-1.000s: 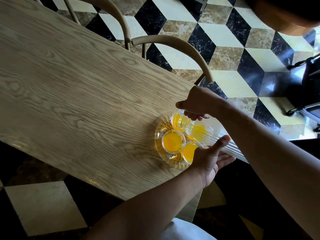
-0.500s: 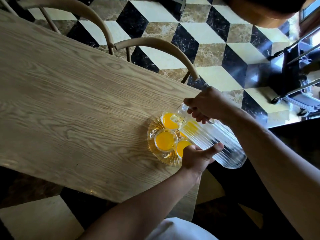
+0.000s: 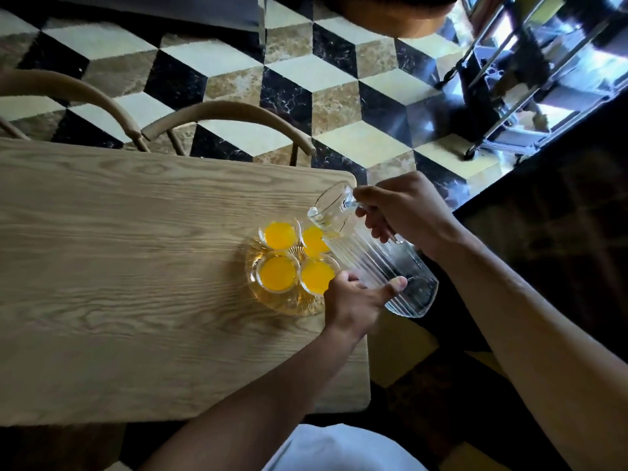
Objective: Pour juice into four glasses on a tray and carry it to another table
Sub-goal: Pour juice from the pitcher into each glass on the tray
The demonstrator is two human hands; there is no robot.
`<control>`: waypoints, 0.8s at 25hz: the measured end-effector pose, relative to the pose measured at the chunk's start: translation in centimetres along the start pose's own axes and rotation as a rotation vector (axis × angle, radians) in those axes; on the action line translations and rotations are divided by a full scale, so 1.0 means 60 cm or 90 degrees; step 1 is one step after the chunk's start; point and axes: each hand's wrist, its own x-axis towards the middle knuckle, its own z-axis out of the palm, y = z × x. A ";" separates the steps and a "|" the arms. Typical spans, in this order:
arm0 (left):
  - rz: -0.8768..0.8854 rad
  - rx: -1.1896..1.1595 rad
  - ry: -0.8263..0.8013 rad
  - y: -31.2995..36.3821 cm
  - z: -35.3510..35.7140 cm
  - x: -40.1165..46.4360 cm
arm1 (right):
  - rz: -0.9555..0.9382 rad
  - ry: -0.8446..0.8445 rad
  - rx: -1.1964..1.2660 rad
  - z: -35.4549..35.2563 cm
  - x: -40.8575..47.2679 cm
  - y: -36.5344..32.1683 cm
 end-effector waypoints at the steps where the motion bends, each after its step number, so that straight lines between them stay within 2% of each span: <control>1: 0.003 0.022 0.002 -0.002 0.003 -0.010 | -0.007 0.011 0.024 -0.010 -0.016 0.009; 7: 0.046 0.136 0.054 -0.021 0.017 -0.084 | -0.043 0.014 0.168 -0.051 -0.117 0.060; 11: 0.092 0.107 0.075 -0.047 0.020 -0.138 | -0.081 -0.012 0.226 -0.063 -0.181 0.088; 20: 0.113 0.139 0.181 -0.088 -0.076 -0.224 | -0.103 -0.128 0.318 0.009 -0.251 0.077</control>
